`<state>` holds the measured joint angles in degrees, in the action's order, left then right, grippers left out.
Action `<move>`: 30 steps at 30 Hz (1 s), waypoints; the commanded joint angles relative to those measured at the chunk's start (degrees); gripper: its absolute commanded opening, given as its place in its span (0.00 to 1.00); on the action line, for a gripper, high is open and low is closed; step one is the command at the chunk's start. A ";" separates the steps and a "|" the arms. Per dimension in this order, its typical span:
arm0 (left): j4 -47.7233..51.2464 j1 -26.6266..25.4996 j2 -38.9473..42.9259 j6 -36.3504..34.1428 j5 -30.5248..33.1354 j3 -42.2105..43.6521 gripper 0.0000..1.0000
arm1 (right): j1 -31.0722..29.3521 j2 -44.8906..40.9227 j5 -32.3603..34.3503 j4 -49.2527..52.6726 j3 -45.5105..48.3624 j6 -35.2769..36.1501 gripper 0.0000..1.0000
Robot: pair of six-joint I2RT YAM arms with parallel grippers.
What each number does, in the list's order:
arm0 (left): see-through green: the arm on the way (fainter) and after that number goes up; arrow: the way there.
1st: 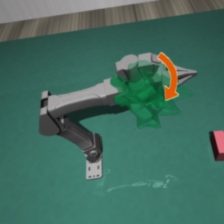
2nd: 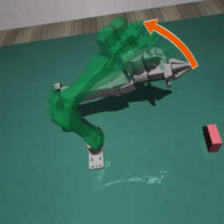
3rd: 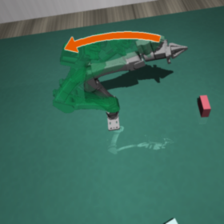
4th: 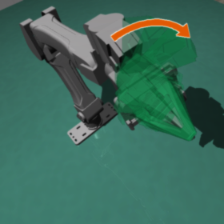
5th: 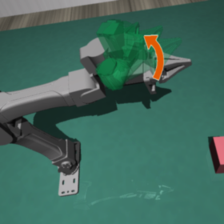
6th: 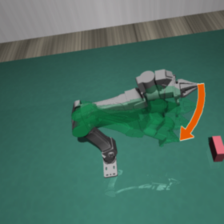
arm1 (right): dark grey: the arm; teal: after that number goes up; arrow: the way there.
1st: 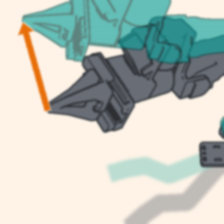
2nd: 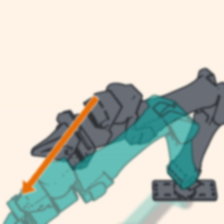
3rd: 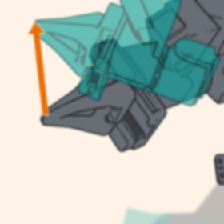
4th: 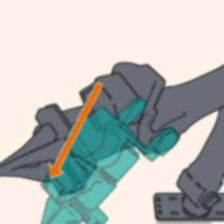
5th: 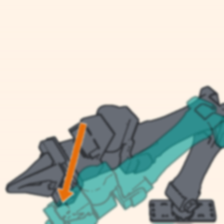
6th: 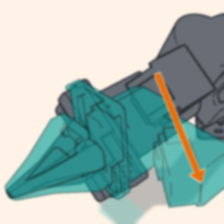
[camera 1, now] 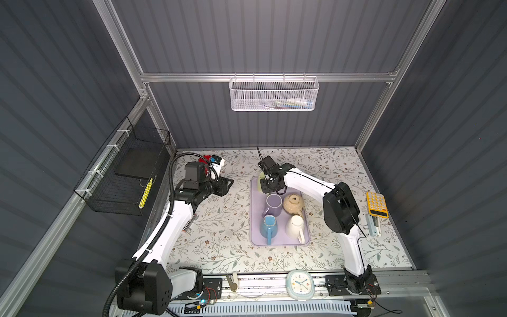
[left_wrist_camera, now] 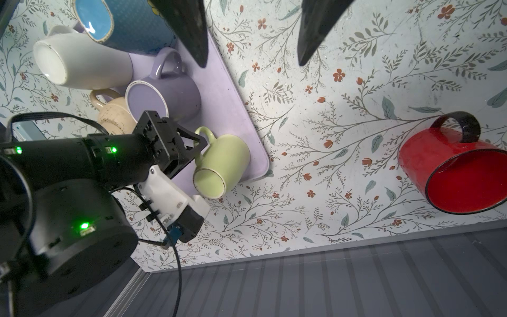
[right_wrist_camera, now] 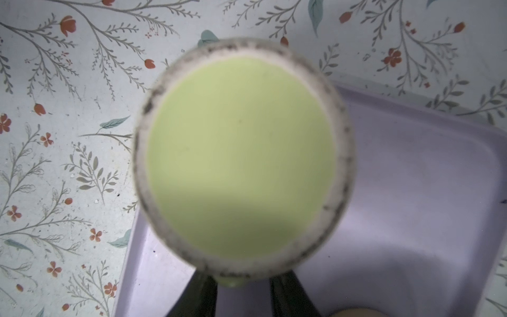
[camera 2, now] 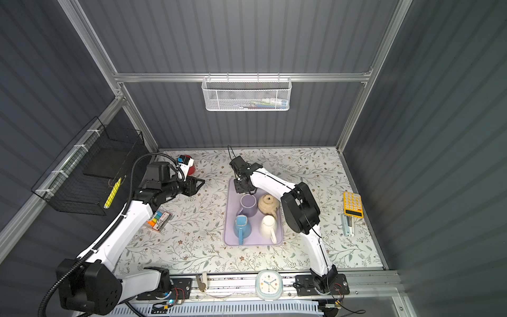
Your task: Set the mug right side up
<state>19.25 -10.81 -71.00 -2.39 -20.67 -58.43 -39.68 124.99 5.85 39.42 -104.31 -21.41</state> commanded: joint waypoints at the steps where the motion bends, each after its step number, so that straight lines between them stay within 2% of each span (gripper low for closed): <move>1: 0.09 -0.19 -0.28 -0.66 -0.50 0.54 0.52 | 0.22 1.18 1.01 0.49 -1.06 0.15 0.34; 30: 0.27 -0.18 -0.10 -0.83 -0.43 0.55 0.53 | 0.20 3.07 1.72 -1.63 0.94 -1.50 0.26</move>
<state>19.25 -10.83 -71.00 -2.52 -20.67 -58.43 -39.70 127.24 6.15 37.58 -104.14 -22.31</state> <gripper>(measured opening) 0.524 0.262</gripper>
